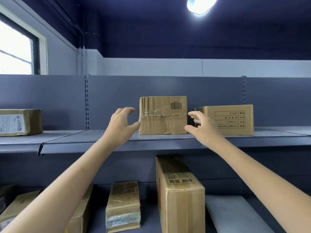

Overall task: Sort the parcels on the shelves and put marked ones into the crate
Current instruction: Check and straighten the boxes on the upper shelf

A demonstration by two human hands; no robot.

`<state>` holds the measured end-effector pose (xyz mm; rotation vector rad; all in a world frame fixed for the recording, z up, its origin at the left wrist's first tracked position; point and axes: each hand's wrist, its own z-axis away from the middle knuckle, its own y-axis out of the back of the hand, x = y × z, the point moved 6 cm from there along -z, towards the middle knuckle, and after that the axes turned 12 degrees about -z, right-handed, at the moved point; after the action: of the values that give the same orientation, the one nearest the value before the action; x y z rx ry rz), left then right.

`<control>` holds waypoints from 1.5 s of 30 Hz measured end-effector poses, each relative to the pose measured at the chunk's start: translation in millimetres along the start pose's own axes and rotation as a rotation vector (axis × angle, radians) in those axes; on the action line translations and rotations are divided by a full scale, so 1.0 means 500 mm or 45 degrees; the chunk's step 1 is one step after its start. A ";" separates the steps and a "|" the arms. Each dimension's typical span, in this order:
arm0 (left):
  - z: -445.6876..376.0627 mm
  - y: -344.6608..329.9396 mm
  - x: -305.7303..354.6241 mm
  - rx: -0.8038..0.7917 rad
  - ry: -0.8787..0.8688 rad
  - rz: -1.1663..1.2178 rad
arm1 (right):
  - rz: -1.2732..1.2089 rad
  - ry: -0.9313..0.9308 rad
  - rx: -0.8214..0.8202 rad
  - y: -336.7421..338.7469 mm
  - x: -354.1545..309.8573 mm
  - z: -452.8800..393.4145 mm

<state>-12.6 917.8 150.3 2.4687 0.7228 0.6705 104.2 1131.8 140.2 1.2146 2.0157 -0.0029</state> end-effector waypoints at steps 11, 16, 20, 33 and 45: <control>-0.107 -0.105 -0.050 -0.321 0.164 -0.126 | -0.079 -0.265 -0.018 -0.053 0.086 -0.099; -0.139 -0.179 -0.065 -0.470 0.250 -0.095 | -0.041 -0.421 -0.091 -0.088 0.126 -0.141; -0.150 -0.213 -0.073 -0.517 0.317 0.058 | -0.016 -0.483 -0.116 -0.109 0.146 -0.161; -0.157 -0.112 -0.053 -0.161 0.277 0.646 | -0.366 -0.124 0.070 -0.066 0.057 -0.151; -0.110 0.028 -0.021 0.010 0.148 1.052 | -0.500 0.262 0.394 0.006 -0.114 -0.112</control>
<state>-46.5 918.0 196.7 2.7083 -0.3134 1.0919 86.9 1111.1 215.2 1.0105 2.4754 -0.4097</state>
